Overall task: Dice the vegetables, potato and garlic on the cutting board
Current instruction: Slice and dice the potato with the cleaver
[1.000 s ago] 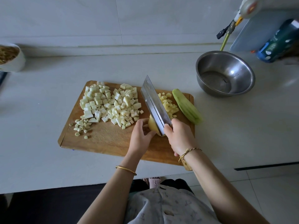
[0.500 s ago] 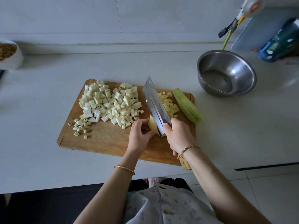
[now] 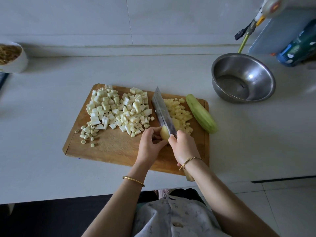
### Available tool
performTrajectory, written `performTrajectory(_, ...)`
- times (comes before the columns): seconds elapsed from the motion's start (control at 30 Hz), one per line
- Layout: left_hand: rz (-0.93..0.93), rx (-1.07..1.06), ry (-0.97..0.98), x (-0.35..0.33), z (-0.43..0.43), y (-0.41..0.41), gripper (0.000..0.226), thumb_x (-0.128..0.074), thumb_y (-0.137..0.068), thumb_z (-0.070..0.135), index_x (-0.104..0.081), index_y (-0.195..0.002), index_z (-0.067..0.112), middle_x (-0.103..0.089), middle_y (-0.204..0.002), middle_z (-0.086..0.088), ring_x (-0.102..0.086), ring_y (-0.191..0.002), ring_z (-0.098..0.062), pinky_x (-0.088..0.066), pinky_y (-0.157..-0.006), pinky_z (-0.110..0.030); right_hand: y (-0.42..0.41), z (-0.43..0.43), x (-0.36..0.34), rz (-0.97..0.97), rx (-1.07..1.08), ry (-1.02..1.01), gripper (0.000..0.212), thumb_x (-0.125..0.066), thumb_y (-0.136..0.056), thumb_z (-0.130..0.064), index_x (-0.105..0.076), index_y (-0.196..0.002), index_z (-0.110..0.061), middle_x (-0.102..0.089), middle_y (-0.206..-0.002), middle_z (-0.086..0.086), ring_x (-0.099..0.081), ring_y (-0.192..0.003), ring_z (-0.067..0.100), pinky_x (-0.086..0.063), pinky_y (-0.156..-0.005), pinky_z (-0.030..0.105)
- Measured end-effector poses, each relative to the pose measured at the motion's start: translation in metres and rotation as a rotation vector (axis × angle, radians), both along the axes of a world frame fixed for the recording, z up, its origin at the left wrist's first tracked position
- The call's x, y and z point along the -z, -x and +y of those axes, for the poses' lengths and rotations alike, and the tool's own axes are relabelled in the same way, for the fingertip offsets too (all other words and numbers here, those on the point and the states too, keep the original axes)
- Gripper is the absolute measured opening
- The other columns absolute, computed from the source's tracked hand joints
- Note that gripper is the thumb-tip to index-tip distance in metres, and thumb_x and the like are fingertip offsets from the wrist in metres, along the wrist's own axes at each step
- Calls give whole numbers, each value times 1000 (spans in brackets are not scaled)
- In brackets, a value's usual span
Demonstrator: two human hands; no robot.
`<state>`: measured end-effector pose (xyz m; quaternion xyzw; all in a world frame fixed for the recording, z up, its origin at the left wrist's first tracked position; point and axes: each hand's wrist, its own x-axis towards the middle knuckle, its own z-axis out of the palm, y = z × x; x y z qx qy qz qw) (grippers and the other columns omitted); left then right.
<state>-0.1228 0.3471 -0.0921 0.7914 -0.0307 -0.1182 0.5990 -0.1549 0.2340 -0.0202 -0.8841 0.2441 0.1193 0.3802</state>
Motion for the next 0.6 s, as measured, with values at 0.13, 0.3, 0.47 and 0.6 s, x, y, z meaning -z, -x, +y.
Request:
performTrajectory(0.13,16,32,-5,1,-1,0,38,-77,-76,14,-57,-106,27,-58,-104,-9,-59,-87,-16,-51,-74,-21,4,2,3,-15,22,15,35,-44,-97,-26,-32,-66,-14,-46,-63,5,-52,-58,30,-55,-58,46)
performTrajectory(0.3,10,23,-48,-4,-4,-2,34,-76,-78,21,-55,-104,26,-58,-103,-4,-56,-87,-14,-50,-74,-20,2,-9,7,-10,60,-114,27,-43,-93,-22,-41,-75,-3,-47,-59,10,-45,-37,24,-48,-39,39)
performTrajectory(0.47,-40,30,-126,-4,-7,-4,35,-75,-79,19,-55,-108,21,-58,-102,-2,-56,-87,-13,-50,-75,-20,7,-22,-2,-128,113,-120,29,-45,-93,-22,-36,-67,-11,-47,-58,10,-41,-36,21,-42,-36,28)
performTrajectory(0.6,-92,20,-221,-2,-8,-4,31,-72,-82,15,-57,-109,16,-57,-102,-1,-54,-82,-6,-45,-70,-11,11,-34,-7,-191,131,-180,28,-45,-92,-22,-35,-67,-13,-41,-53,5,-35,-33,17,-41,-38,27)
